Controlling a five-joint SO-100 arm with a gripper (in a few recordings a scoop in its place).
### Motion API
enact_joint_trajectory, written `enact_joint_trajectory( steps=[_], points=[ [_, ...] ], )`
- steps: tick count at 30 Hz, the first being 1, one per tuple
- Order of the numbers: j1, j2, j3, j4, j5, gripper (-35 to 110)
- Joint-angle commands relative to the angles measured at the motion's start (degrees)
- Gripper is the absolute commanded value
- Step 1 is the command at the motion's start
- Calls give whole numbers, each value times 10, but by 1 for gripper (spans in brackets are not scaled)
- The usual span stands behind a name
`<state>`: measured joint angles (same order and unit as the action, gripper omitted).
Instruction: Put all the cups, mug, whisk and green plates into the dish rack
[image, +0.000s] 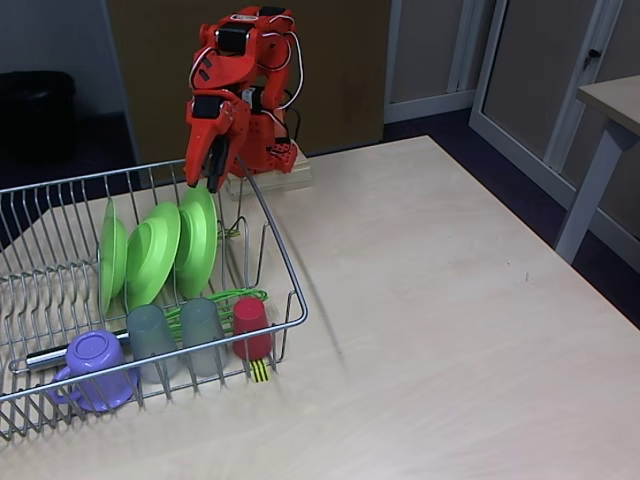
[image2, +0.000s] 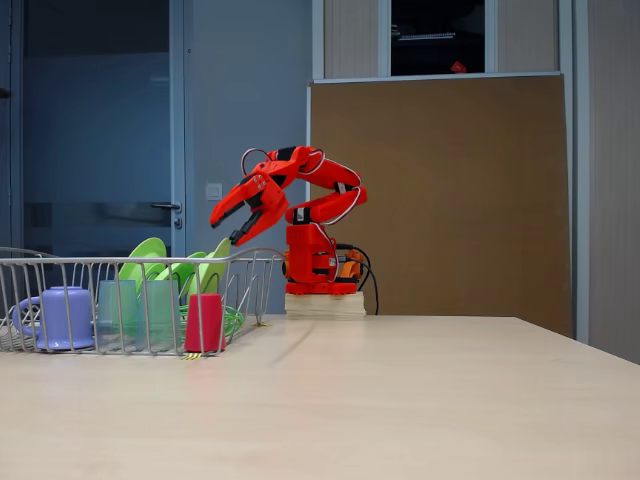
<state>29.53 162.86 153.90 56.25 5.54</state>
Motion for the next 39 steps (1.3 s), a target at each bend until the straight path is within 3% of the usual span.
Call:
enact_joint_trajectory(
  steps=[1, 6, 10, 17, 21, 24, 27, 30, 34, 39],
  points=[
    [-29, 11, -45, -17, -50, 22],
    [-124, 19, -101, -55, -192, 17],
    [-217, 19, -119, -68, -201, 11],
    [-338, 47, 4, -128, -4, 1],
    [-381, 60, 95, -132, -17, 0],
    [-410, 103, 187, -124, 85, 0],
    [-426, 153, 260, -94, 4, 0],
    [-439, 132, 261, -33, 5, 0],
    [-457, 132, 261, 7, -89, 0],
    [-490, 142, 261, 65, -101, 0]
  ],
)
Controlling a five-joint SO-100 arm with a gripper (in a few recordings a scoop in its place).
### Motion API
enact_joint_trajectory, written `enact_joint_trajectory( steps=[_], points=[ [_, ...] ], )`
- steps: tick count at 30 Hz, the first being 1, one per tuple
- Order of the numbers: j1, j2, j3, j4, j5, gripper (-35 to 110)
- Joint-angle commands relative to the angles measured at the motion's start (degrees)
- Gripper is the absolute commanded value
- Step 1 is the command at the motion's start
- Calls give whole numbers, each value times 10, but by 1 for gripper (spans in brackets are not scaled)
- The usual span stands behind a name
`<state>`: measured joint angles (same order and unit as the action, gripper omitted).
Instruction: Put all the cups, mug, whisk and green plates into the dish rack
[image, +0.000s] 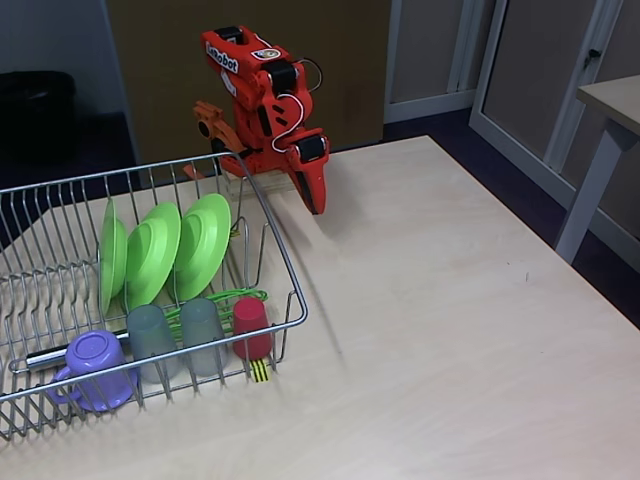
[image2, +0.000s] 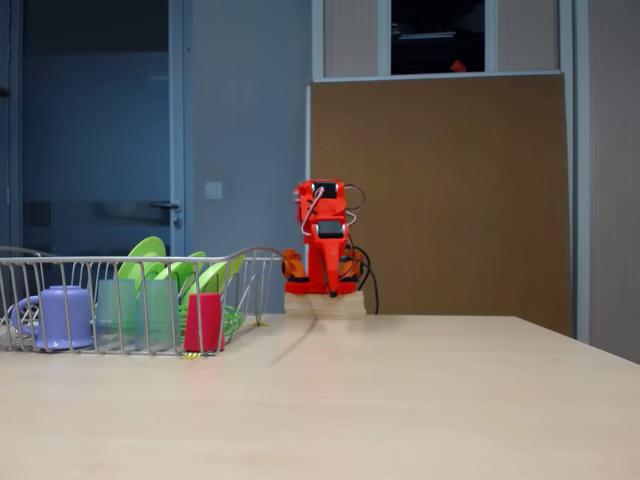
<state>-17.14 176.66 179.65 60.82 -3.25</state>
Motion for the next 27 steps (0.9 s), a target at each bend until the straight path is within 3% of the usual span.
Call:
enact_joint_trajectory(
  steps=[1, 10, 27],
  points=[
    [-29, 5, 4, 19, -13, 0],
    [-131, 142, 4, 86, -5, 0],
    [-350, 177, 3, 107, -4, 0]
  ],
)
